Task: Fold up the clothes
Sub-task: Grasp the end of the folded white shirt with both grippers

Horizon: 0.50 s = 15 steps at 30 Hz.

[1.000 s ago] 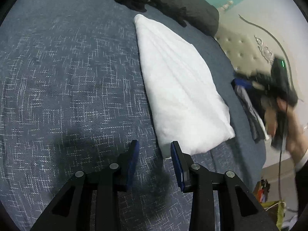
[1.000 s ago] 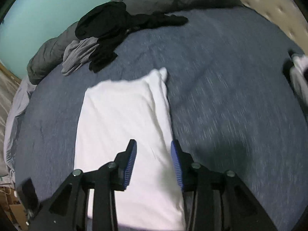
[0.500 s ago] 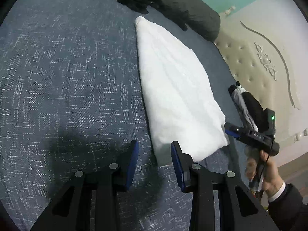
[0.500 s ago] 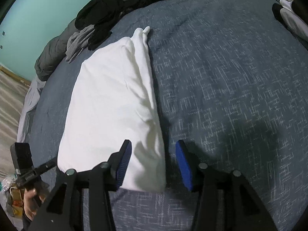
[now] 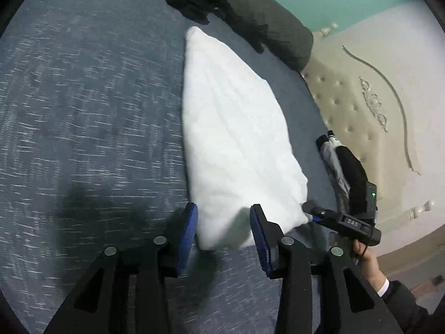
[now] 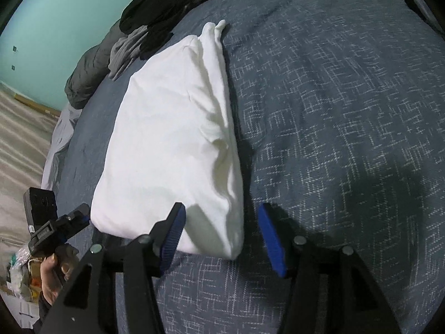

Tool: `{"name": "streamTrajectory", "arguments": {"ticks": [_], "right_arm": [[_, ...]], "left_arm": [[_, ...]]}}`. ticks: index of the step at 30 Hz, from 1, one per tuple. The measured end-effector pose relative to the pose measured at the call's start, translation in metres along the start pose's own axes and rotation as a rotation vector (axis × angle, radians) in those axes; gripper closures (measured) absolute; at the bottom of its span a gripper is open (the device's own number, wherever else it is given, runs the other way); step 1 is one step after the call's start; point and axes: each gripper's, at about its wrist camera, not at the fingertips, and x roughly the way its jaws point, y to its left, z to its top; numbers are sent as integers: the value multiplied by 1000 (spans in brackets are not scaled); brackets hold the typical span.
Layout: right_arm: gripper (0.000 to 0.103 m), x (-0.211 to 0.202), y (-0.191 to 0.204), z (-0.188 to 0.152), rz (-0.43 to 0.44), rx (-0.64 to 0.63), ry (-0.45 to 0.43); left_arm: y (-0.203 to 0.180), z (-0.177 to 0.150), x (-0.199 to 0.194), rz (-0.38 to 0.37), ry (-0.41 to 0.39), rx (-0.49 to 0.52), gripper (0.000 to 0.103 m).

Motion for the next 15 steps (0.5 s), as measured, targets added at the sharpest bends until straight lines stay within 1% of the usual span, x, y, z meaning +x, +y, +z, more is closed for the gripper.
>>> {"name": "streamTrajectory", "arguments": {"ticks": [3, 7, 10, 13, 15], "right_arm": [[48, 3, 0, 0, 13, -7, 13], [48, 6, 6, -1, 19, -42, 28], [48, 8, 6, 0, 33, -40, 31], [48, 9, 6, 0, 43, -46, 35], [47, 10, 5, -1, 49, -48, 39]], "left_arm": [[-1, -2, 9, 8, 10, 0, 57], [1, -1, 13, -4, 7, -30, 55], [1, 0, 16, -3, -2, -44, 49], [4, 0, 20, -19, -1, -68, 49], [5, 0, 21, -19, 0, -66, 49]]}}
